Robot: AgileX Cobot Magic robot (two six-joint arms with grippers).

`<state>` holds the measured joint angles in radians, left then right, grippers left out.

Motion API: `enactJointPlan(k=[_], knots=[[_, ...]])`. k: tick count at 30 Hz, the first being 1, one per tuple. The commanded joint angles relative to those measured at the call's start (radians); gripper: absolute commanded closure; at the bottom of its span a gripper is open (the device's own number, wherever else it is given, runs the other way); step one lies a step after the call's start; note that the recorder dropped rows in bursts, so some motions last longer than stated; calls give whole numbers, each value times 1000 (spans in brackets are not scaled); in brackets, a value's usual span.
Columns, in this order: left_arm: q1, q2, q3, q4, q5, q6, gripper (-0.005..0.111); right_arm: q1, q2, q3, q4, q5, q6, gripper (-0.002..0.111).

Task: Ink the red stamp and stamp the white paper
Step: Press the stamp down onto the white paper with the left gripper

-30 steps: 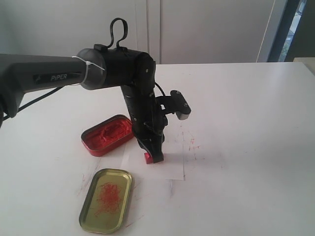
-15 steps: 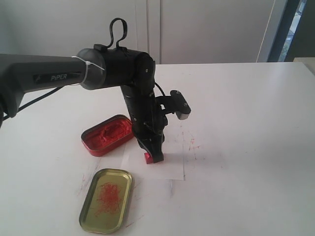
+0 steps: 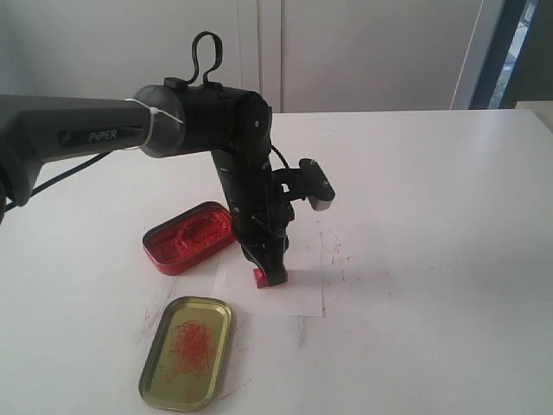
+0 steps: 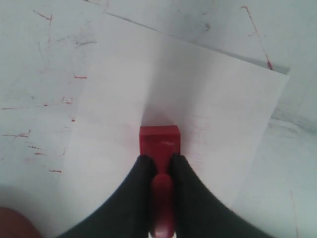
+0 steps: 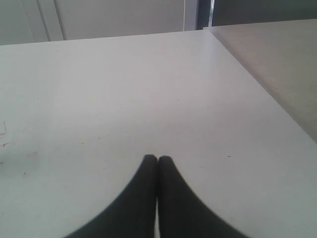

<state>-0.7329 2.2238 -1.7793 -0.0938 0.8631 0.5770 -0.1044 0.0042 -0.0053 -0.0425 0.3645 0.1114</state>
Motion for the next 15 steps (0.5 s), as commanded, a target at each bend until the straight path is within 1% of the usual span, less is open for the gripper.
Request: enactJointPlan(k=[1, 6, 9, 12, 15], knots=[[2, 92, 35, 12, -49, 15, 107, 4, -4, 5, -2, -15, -1, 108], [3, 92, 35, -1, -41, -15, 107, 4, -4, 5, -2, -15, -1, 108], [3, 92, 35, 13, -45, 16, 107, 4, -4, 5, -2, -15, -1, 108], [8, 92, 35, -13, -41, -16, 107, 4, -4, 5, -2, -15, -1, 108], [5, 92, 35, 11, -23, 16, 107, 4, -4, 5, -2, -15, -1, 108]])
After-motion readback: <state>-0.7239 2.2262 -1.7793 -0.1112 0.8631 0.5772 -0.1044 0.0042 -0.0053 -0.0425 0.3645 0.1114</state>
